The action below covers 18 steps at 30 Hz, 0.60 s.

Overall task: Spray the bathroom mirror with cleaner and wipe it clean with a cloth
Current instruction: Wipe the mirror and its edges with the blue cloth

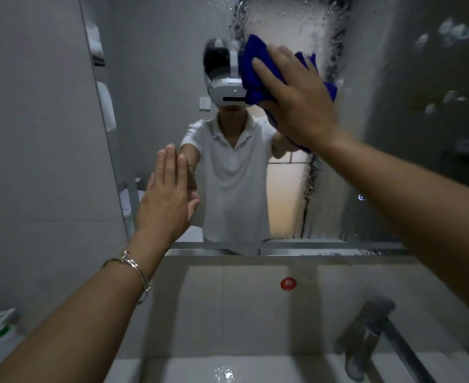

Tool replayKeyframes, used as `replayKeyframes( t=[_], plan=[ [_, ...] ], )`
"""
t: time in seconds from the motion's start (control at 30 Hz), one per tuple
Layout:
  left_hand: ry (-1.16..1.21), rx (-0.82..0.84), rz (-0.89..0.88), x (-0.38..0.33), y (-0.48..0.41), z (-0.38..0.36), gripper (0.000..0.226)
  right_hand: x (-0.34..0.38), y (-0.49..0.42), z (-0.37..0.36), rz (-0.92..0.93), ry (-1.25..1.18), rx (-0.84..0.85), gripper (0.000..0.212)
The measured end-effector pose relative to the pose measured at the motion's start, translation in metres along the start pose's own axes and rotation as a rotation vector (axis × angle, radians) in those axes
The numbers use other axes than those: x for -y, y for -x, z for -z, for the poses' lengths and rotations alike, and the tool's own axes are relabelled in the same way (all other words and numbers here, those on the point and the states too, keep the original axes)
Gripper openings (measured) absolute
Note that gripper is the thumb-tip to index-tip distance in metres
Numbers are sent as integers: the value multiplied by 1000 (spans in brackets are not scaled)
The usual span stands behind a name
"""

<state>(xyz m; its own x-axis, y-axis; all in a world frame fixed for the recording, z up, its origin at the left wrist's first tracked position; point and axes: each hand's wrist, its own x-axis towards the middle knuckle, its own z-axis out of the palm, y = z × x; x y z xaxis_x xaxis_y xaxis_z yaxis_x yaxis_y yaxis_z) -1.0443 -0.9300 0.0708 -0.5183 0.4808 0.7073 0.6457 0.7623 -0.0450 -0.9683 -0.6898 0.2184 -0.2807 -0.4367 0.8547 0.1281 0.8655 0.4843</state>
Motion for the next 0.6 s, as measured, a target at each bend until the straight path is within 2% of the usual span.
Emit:
replayKeyframes(
  t=[0.1, 0.17, 0.27, 0.33, 0.4, 0.47, 0.6],
  plan=[
    [-25, -8, -5, 0, 0, -2, 86, 33, 45, -11, 1, -52, -28, 49],
    [-38, -5, -6, -1, -1, -3, 86, 59, 90, -17, 80, -109, 44, 45],
    [-31, 11, 7, -2, -1, -1, 86, 98, 172, -22, 282, -230, 274, 50],
    [-33, 15, 8, -1, -1, -3, 87, 119, 215, -24, 460, -215, 485, 65],
    [-32, 11, 11, -1, 0, -5, 87, 125, 231, -24, 534, -158, 614, 76],
    [-25, 13, 22, -2, 0, -6, 86, 119, 227, -23, 568, -139, 630, 83],
    [-20, 34, 19, -3, -1, -4, 84, 81, 180, -11, 515, -182, 501, 84]
  ],
)
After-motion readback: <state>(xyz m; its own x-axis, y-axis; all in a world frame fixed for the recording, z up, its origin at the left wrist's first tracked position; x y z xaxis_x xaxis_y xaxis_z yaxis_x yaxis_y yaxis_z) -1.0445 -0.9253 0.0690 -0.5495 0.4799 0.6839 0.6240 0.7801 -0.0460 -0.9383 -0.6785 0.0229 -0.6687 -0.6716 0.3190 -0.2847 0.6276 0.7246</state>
